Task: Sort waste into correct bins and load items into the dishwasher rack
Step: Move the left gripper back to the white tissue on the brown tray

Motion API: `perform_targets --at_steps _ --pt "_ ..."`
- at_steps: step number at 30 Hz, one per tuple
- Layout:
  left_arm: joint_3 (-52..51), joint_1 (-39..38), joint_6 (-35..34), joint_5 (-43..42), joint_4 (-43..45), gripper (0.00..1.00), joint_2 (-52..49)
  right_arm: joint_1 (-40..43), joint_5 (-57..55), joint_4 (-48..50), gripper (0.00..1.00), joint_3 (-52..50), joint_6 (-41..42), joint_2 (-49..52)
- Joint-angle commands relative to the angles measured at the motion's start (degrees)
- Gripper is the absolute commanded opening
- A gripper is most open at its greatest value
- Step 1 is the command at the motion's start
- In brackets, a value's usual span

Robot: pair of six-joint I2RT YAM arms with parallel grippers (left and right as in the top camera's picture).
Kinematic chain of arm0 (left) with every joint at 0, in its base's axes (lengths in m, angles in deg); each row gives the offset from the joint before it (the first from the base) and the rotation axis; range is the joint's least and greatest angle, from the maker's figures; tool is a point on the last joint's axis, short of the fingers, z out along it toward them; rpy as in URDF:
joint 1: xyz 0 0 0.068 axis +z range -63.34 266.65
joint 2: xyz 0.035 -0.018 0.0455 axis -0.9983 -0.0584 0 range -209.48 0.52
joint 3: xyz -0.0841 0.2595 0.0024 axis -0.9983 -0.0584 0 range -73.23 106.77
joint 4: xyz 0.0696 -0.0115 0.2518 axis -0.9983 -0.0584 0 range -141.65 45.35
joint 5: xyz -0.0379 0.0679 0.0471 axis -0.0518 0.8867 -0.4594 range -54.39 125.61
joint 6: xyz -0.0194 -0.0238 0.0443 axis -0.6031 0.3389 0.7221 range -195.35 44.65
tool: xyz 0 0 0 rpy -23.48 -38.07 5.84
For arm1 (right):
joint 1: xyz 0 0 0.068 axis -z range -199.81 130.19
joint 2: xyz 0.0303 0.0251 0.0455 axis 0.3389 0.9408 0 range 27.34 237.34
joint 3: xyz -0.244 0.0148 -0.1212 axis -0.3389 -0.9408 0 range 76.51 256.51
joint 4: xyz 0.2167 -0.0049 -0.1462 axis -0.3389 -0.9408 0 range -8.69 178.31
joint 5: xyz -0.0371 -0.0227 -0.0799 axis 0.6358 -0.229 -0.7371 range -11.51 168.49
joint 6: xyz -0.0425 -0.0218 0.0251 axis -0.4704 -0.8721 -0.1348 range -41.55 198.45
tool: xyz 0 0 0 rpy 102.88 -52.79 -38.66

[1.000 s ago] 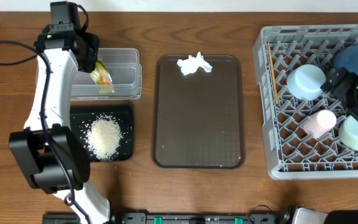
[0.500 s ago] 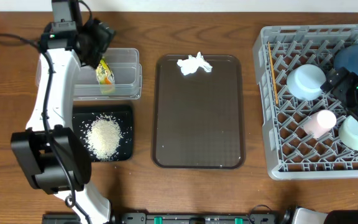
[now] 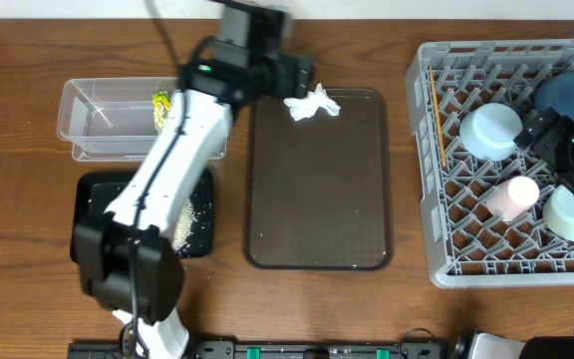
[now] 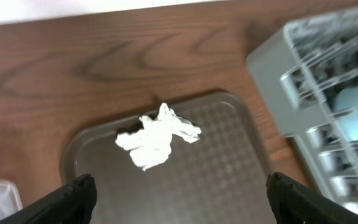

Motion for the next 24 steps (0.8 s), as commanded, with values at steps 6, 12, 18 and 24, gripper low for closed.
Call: perform_targets --at_steps 6,12,18,24 --pt "-0.1 -5.5 6.9 13.2 6.1 0.9 -10.8 0.3 0.0 -0.1 0.99 0.7 0.8 -0.1" --pt "-0.1 -5.8 6.8 13.3 10.7 0.9 -17.3 0.3 0.0 -0.1 0.99 0.7 0.8 -0.1" --pt "-0.1 -5.8 3.9 13.3 12.7 0.9 -21.8 0.3 0.0 -0.1 0.99 0.7 0.8 -0.1" --pt "-0.1 -5.8 2.1 13.3 15.0 0.9 -24.8 0.3 0.0 -0.1 0.99 0.7 0.8 -0.1"
